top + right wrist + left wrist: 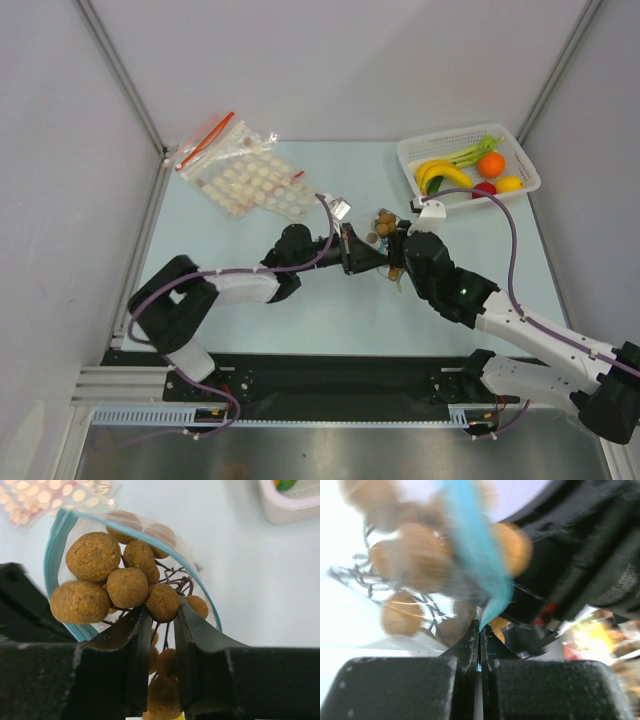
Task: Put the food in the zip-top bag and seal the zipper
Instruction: Place the fake fruit in the zipper food storage bag.
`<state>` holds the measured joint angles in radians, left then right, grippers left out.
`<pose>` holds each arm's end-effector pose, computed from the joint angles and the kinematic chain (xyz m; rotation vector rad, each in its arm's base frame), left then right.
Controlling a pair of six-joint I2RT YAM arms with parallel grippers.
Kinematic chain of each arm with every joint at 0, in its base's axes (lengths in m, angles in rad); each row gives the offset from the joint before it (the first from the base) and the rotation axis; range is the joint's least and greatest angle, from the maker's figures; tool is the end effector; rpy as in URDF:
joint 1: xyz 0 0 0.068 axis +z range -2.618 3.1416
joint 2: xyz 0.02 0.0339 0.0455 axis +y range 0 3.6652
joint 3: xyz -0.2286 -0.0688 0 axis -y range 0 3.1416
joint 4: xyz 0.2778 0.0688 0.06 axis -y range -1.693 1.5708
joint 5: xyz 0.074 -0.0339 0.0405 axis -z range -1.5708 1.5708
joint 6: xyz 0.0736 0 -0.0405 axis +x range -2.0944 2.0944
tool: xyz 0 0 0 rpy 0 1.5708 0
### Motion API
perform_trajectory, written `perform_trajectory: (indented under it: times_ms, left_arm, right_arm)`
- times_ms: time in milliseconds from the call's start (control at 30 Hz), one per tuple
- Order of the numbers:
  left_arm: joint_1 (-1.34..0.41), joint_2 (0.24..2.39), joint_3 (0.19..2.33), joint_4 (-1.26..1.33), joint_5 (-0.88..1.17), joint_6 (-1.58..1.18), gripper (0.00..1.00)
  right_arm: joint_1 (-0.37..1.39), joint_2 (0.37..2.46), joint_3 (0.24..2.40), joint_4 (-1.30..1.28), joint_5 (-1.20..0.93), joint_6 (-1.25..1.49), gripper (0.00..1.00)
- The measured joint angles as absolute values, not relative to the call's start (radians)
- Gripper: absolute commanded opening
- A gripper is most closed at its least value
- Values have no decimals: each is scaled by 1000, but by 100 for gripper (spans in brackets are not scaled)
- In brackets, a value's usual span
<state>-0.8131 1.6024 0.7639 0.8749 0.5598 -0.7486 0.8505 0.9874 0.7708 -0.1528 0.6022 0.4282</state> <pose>0.2423 -0.3130 0.1805 0.5688 1.7052 -1.6092 0.2318 0.2009 0.2546 -0.0028 1.8834 0.2940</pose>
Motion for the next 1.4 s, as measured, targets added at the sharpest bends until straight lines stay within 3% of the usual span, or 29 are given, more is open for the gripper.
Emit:
perform_trajectory:
  times_ms: [167, 333, 400, 567, 767, 833, 933, 1133, 1400]
  left_arm:
    - [-813, 1884, 783, 1182, 591, -1077, 0]
    - [-799, 2053, 797, 1210, 606, -1262, 0]
    - [-788, 2054, 795, 1219, 611, -1291, 0]
    - [-768, 2037, 786, 1256, 618, -1310, 0]
    - [-765, 2031, 779, 1262, 618, -1306, 0]
    - [-765, 2019, 773, 1261, 617, -1286, 0]
    - [-764, 1960, 759, 1239, 612, -1235, 0]
    - [-758, 1859, 762, 1087, 583, -1120, 0]
    - [-757, 1819, 776, 857, 525, -998, 0]
  right_arm:
    - [870, 984, 812, -257, 696, 403, 0]
    - [865, 1034, 815, -302, 721, 391, 0]
    - [857, 1074, 816, -315, 718, 391, 0]
    - [828, 1103, 816, -331, 698, 389, 14]
    - [807, 1120, 834, -333, 668, 387, 16]
    - [801, 1135, 841, -334, 658, 387, 29]
    - [797, 1146, 842, -340, 641, 387, 40]
    - [794, 1092, 842, -337, 604, 381, 46]
    - [794, 1042, 842, -335, 578, 380, 45]
